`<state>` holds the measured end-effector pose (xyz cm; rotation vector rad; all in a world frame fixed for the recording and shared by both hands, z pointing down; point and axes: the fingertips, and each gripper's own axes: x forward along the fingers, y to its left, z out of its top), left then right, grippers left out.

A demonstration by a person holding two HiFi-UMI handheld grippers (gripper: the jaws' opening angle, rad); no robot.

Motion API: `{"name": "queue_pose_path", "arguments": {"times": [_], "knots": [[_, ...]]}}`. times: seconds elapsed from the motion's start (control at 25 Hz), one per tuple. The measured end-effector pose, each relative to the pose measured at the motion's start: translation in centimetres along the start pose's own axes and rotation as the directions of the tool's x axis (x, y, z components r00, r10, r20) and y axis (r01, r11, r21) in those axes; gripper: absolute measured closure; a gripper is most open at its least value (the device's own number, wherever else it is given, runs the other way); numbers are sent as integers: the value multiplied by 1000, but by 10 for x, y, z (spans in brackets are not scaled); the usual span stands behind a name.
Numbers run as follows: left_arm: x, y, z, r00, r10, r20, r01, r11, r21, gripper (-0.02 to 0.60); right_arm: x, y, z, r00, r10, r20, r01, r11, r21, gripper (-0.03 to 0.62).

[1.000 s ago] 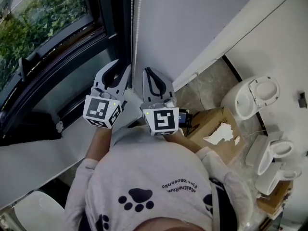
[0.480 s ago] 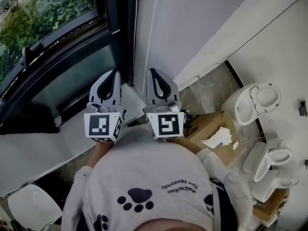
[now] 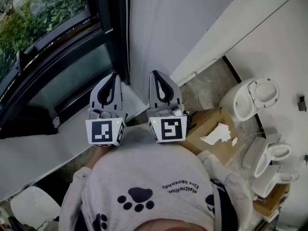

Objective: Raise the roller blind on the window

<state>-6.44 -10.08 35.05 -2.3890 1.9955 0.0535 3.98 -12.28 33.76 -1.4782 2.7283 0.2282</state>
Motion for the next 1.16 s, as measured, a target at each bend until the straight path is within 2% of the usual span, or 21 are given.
{"name": "queue_pose_path", "arguments": {"times": [0.24,0.48,0.88,1.16], "knots": [[5,5,-4,1000,24,-3,-24,1000,-3,572,8,-1,3,1000,16,25,-16,1000,6,585],[4,4,0,1000,11,6,-11,1000,16,572,8,1,3,999,20,29,-21,1000,4,585],[3,7,10,1000,-15,-9,15,1000,9,572,10,0,4,1000,-13,-20,13,1000,-4,585],[-3,16,8,1000,-27,-8,27,1000,13,572,9,12,13,999,-33,15,33,999,-14,585]]}}
